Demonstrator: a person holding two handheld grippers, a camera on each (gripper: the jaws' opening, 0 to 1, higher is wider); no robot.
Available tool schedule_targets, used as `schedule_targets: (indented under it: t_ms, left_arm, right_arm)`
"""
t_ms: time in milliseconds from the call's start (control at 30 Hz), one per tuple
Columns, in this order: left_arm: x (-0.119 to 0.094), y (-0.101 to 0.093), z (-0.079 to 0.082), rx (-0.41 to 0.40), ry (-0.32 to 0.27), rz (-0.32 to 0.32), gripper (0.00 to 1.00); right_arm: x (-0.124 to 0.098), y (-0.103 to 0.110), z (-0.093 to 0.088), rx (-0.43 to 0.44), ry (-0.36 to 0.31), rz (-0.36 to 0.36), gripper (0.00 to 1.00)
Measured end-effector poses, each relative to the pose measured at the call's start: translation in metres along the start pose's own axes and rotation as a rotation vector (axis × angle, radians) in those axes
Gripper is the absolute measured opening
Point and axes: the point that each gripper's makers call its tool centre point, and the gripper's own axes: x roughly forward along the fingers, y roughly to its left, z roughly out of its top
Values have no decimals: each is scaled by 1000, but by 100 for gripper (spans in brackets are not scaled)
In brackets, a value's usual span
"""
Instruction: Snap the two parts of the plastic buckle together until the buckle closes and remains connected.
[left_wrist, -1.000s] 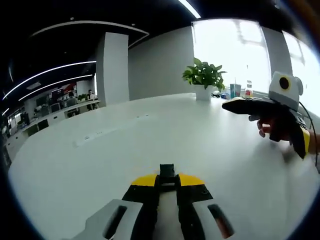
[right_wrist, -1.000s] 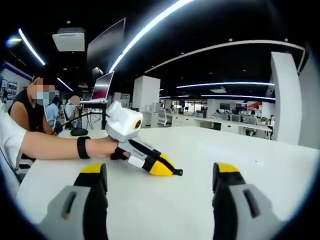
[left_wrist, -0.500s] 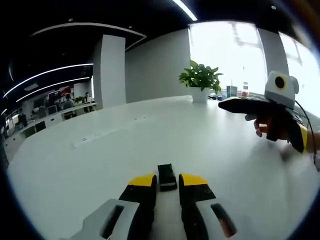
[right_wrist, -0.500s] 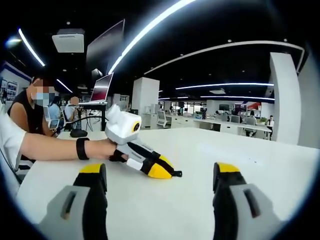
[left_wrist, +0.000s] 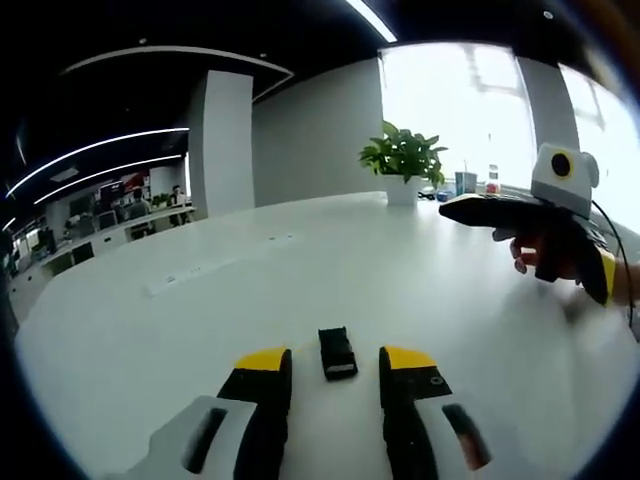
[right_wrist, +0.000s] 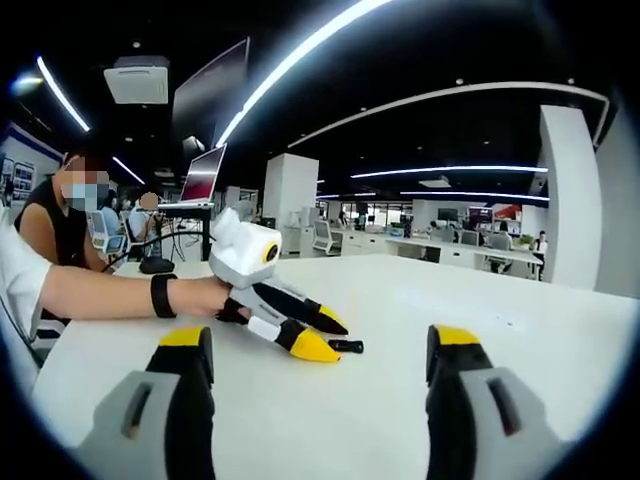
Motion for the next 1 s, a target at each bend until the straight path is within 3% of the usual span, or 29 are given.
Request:
schedule_targets:
  t_ms: [167,300,467,567,633,1000]
  left_arm:
    - [1,-3,0,2,-5,-11,52]
    - [3,-4,2,24,-28,6,73]
    - [2,-3,5,15,-48,15,81]
    - [2,-6,10,-5,-91,11,97]
    - [0,-1,10,15,-91,46,99]
    - [-1,-10,7,9,-84,37,99]
  right_arm:
    - [0,2,-2,-2,6,4,88]
    - [-1,5,-2,-4,5,4,88]
    - [-1,4,0,-4,1,5,88]
    - [0,2,0,-4,2,6,88]
    - [0,2,-1,-3,5,5,89]
    - [1,2,-3,-8,12,3,89]
